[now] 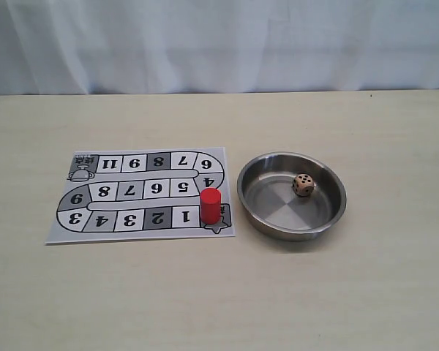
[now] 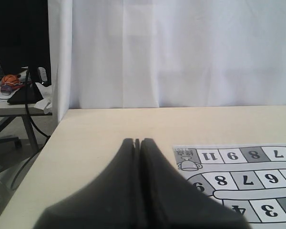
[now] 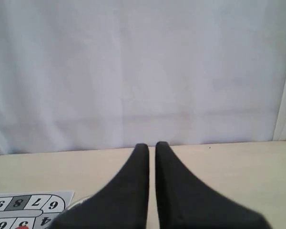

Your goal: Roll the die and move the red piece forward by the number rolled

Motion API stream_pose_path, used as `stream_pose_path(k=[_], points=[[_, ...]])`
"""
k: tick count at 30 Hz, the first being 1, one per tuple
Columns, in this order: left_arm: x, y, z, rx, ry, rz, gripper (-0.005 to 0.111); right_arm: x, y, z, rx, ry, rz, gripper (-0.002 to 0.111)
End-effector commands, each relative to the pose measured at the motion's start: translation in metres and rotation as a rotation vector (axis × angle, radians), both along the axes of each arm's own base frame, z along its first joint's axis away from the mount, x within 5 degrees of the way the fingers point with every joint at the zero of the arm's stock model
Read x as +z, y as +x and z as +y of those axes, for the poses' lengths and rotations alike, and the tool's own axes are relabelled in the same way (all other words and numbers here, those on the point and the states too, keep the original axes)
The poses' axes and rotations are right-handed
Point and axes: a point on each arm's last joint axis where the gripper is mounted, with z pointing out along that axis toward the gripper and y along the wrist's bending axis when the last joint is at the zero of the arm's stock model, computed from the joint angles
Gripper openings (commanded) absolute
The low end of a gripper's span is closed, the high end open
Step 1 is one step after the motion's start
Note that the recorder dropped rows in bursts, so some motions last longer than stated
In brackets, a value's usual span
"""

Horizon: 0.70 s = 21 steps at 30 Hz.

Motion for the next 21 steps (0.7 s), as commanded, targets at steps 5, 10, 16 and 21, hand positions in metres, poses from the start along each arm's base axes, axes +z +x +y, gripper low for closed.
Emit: stream_pose_path(k=[5,10,16,21], points=[[0.002,0.0,0.0,-0.001,-0.004,-0.011,0.0,0.044,0.035,0.002,0.012,-0.018,0.185,0.004],[0.002,0.0,0.0,-0.001,-0.004,-0.011,0.0,0.06,0.066,0.003,0.021,-0.086,0.245,0.008],[0.002,0.0,0.0,-0.001,-0.004,-0.011,0.0,0.054,0.108,0.006,0.049,-0.16,0.366,0.04],[0.002,0.0,0.0,-0.001,-0.004,-0.011,0.0,0.037,0.142,0.013,0.135,-0.184,0.52,0.054]])
